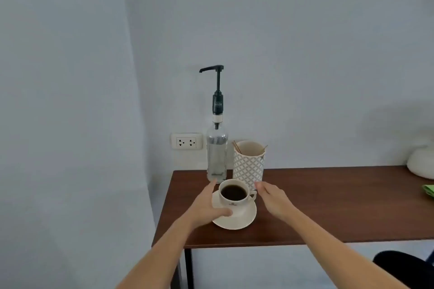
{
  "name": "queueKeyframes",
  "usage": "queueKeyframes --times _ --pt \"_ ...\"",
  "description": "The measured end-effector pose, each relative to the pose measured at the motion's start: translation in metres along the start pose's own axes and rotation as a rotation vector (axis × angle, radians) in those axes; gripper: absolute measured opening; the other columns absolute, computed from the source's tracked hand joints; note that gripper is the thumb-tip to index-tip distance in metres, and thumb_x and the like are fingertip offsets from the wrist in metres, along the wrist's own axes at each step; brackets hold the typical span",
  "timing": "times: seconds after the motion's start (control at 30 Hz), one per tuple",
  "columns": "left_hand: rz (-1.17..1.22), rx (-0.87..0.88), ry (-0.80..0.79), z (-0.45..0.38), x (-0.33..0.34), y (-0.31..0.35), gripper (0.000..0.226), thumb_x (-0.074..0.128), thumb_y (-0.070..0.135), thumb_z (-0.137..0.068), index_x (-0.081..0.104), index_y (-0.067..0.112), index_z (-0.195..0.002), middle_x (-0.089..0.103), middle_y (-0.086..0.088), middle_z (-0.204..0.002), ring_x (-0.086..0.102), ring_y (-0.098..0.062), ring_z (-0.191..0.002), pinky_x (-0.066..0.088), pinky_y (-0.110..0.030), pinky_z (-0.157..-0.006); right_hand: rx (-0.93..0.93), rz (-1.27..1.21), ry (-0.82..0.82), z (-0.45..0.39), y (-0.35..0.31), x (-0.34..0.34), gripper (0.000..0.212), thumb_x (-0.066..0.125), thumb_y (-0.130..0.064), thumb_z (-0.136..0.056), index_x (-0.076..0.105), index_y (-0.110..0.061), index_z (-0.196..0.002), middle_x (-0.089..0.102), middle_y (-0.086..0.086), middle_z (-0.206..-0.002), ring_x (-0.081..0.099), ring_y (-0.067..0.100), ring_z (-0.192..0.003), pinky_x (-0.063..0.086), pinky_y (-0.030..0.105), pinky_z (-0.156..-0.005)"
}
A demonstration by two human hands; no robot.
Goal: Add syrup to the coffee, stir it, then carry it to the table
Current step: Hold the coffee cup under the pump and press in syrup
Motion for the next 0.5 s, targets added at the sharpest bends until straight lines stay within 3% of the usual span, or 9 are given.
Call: queueKeyframes --times 0.07,0.13,0.2,0.27,0.37,0.5 --pt "0.08 0.077 0.071 -0.007 0.01 0.004 0.078 0.09 0.023 -0.068 0.051 0.04 -0.133 0.062 0.017 -0.133 0.057 -0.01 -0.127 0.046 -0.031 -0.105 0.013 -0.073 -0.01 -0.009 0.005 0.008 0.04 0.034 -0.032 -0.107 0.07 -0.016 -0.114 0.071 0.007 -0.12 0.063 0.024 -0.113 0.049 0.045 -0.105" --pt "0.138 0.094 0.152 -0.013 0.023 0.0 0.076 0.093 0.022 -0.062 0.053 0.045 -0.123 0.067 0.02 -0.119 0.062 -0.001 -0.116 0.047 -0.016 -0.091 0.005 -0.082 -0.038 -0.017 0.011 0.017 0.037 0.039 -0.027 -0.106 0.072 -0.013 -0.105 0.073 0.008 -0.108 0.066 0.022 -0.099 0.054 0.048 -0.097" --pt "0.185 0.093 0.234 -0.017 0.03 -0.001 0.085 0.095 0.026 -0.057 0.05 0.044 -0.126 0.068 0.023 -0.115 0.063 0.005 -0.114 0.051 -0.014 -0.091 -0.037 -0.084 -0.038 -0.023 0.011 0.02 0.031 0.042 -0.015 -0.105 0.073 -0.011 -0.105 0.073 0.009 -0.103 0.066 0.018 -0.09 0.056 0.044 -0.091" --pt "0.19 0.098 0.314 -0.02 0.034 -0.002 0.091 0.097 0.031 -0.052 0.049 0.04 -0.129 0.067 0.03 -0.113 0.062 0.009 -0.112 0.052 -0.016 -0.094 -0.104 -0.088 -0.051 -0.027 0.009 0.017 0.031 0.044 -0.007 -0.104 0.074 -0.015 -0.107 0.075 0.005 -0.102 0.069 0.015 -0.093 0.06 0.037 -0.089" --pt "0.182 0.112 0.407 -0.02 0.035 0.002 0.086 0.096 0.035 -0.049 0.05 0.043 -0.122 0.063 0.036 -0.115 0.063 0.009 -0.11 0.051 -0.012 -0.091 -0.15 -0.095 -0.126 -0.037 0.013 0.016 0.035 0.047 -0.002 -0.102 0.078 -0.019 -0.102 0.077 0.001 -0.098 0.072 0.012 -0.094 0.061 0.032 -0.088" --pt "0.194 0.123 0.489 -0.021 0.028 0.006 0.083 0.097 0.027 -0.047 0.056 0.039 -0.119 0.068 0.03 -0.112 0.067 0.007 -0.106 0.052 -0.012 -0.087 -0.21 -0.086 -0.188 -0.047 0.005 0.009 0.043 0.051 -0.002 -0.1 0.08 -0.032 -0.092 0.078 -0.002 -0.092 0.073 0.01 -0.092 0.062 0.032 -0.086"
Point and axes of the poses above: each hand's wrist, its own z-axis away from the middle knuckle, its own x-axis out of the palm, y = z × x, the point moved 6 cm from there along -z, towards the middle knuckle
